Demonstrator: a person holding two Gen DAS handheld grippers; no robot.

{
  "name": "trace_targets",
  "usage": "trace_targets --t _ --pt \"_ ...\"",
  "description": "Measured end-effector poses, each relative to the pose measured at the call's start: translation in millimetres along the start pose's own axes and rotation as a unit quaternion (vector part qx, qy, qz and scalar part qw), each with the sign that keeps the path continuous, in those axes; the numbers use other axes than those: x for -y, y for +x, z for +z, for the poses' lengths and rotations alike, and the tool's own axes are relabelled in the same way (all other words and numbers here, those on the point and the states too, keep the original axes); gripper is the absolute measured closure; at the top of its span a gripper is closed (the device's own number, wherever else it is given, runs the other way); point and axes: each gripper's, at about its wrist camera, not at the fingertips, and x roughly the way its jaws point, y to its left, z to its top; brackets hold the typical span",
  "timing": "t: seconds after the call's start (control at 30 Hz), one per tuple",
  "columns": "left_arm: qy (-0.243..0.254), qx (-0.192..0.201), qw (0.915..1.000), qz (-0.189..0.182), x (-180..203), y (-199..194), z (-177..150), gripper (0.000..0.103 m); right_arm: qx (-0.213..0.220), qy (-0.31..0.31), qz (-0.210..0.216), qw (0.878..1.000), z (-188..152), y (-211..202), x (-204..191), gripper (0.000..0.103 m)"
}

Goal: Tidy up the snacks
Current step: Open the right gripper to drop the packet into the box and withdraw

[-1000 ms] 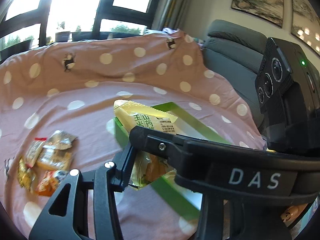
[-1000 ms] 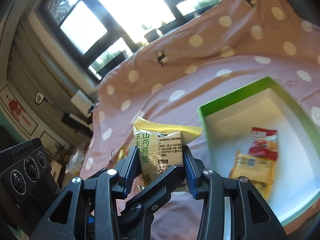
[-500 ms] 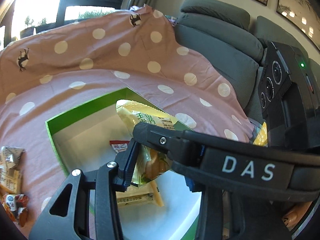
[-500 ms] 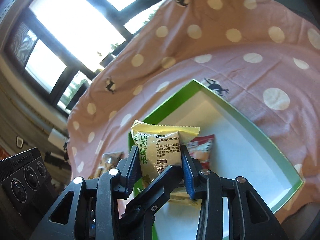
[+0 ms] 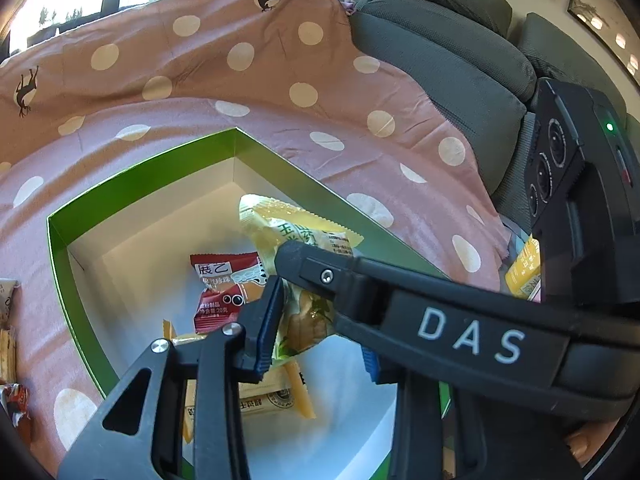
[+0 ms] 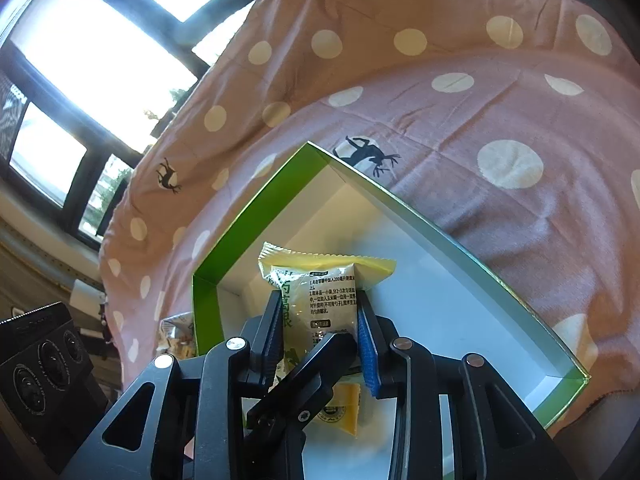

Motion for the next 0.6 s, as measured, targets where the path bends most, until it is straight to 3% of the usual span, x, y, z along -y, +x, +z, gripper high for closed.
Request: trace_targets --t 0.27,0.4,0.53,0.6 --pt "-0.038 0.007 0.9992 -0.012 -15 -20 -5 0.066 0.018 0.001 -0.043 0.999 1 -3 0 0.064" --pt "-0.053 0.042 0.9977 0.011 -27 -55 -9 0.045 0.045 -0.008 -0.058 0.997 0 -15 -4 0.057" --pt "-0.076 0.076 0.9934 0.04 -47 -102 -21 0.02 0.072 -0.028 -0.061 0.995 -3 -25 -18 0.038" --pt "-0.085 0.093 0.9902 0.06 -57 -121 -28 0.016 0.077 -0.041 -0.062 0.994 -5 -28 -28 0.028"
